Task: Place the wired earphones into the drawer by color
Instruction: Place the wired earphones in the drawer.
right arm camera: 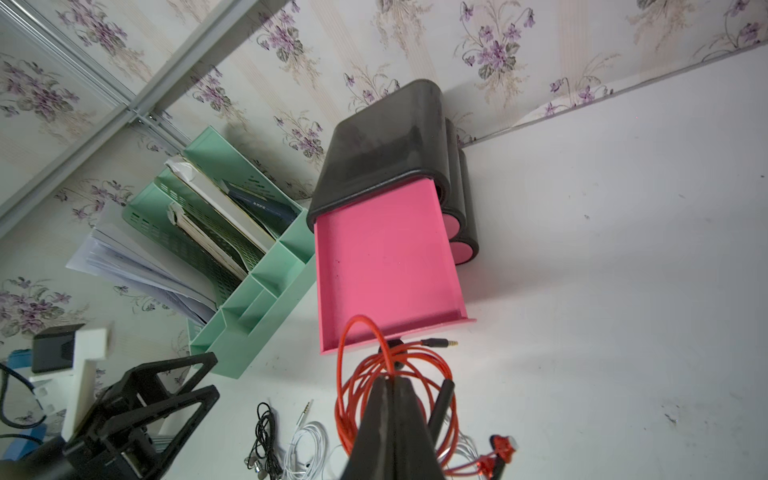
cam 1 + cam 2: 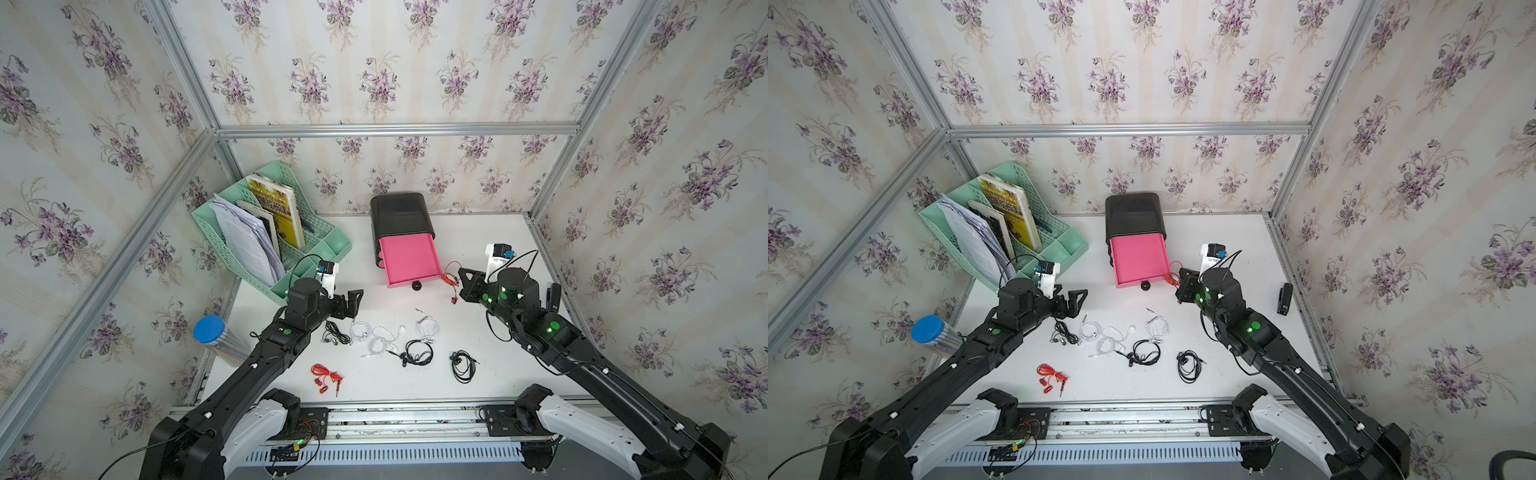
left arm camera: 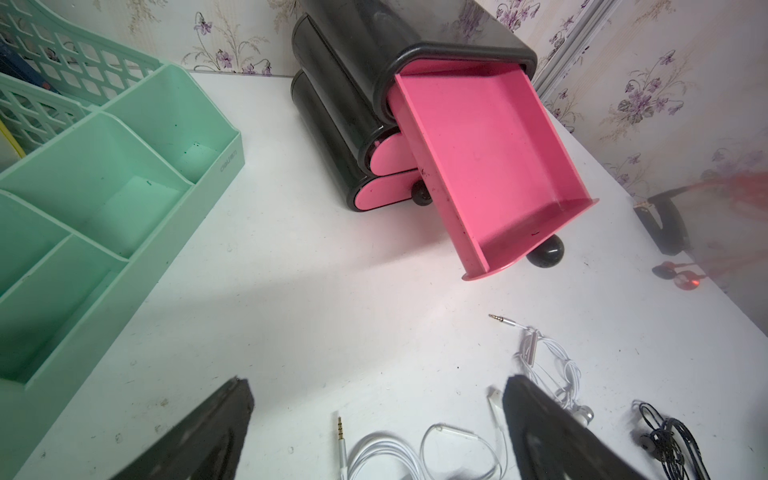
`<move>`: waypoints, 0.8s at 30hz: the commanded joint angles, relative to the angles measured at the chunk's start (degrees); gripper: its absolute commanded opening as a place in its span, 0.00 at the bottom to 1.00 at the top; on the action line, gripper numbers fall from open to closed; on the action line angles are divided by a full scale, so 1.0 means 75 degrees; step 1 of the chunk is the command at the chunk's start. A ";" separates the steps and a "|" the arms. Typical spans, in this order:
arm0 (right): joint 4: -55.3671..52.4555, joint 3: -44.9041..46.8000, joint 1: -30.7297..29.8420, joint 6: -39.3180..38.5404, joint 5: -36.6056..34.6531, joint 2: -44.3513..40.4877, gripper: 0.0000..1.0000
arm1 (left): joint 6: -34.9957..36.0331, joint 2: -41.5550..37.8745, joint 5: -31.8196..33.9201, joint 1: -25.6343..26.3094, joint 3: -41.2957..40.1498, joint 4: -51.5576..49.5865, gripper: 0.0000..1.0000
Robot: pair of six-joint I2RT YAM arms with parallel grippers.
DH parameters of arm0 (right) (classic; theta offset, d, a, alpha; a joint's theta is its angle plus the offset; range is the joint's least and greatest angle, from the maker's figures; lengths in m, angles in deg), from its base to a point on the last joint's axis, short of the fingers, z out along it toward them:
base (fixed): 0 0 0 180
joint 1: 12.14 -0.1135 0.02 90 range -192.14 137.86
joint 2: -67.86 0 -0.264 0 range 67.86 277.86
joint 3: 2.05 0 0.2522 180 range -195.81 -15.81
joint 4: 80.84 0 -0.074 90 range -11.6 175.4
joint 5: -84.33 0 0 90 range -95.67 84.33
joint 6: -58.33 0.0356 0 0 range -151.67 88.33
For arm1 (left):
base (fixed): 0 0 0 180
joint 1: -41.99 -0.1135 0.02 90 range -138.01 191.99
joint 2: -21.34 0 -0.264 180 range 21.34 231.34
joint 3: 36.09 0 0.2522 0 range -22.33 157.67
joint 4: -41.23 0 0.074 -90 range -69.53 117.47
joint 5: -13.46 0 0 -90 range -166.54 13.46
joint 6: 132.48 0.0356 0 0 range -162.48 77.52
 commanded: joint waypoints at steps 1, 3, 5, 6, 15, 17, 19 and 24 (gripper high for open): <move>0.0160 -0.0353 -0.0003 -0.0239 0.0146 0.0160 0.00 | 0.0080 -0.0009 0.0041 0.0001 0.0000 0.0038 0.99; 0.0244 -0.0605 -0.0003 -0.0310 0.0191 0.0338 0.00 | 0.0081 -0.0009 0.0042 -0.0006 -0.0006 0.0038 0.99; 0.0348 -0.0872 -0.0003 -0.0343 0.0240 0.0563 0.00 | 0.0069 -0.0010 0.0042 -0.0003 -0.0005 0.0038 0.99; 0.0402 -0.0962 -0.0003 -0.0348 0.0266 0.0655 0.00 | 0.0076 -0.0009 0.0042 0.0002 -0.0006 0.0038 0.99; 0.1083 -0.1756 -0.0001 -0.0398 0.0268 0.1822 0.00 | 0.0085 -0.0079 0.0044 0.0003 -0.0003 -0.0001 0.99; 0.1281 -0.1905 -0.0003 -0.0448 0.0225 0.2132 0.00 | 0.0092 -0.0080 0.0043 -0.0005 -0.0006 -0.0008 0.99; 0.1384 -0.2079 0.0004 -0.0511 0.0110 0.2447 0.00 | 0.0082 -0.0080 0.0053 -0.0005 -0.0001 -0.0007 0.99; 0.1602 -0.2524 0.0042 -0.0664 0.0029 0.3245 0.00 | 0.0094 -0.0107 0.0065 -0.0007 0.0003 -0.0029 0.99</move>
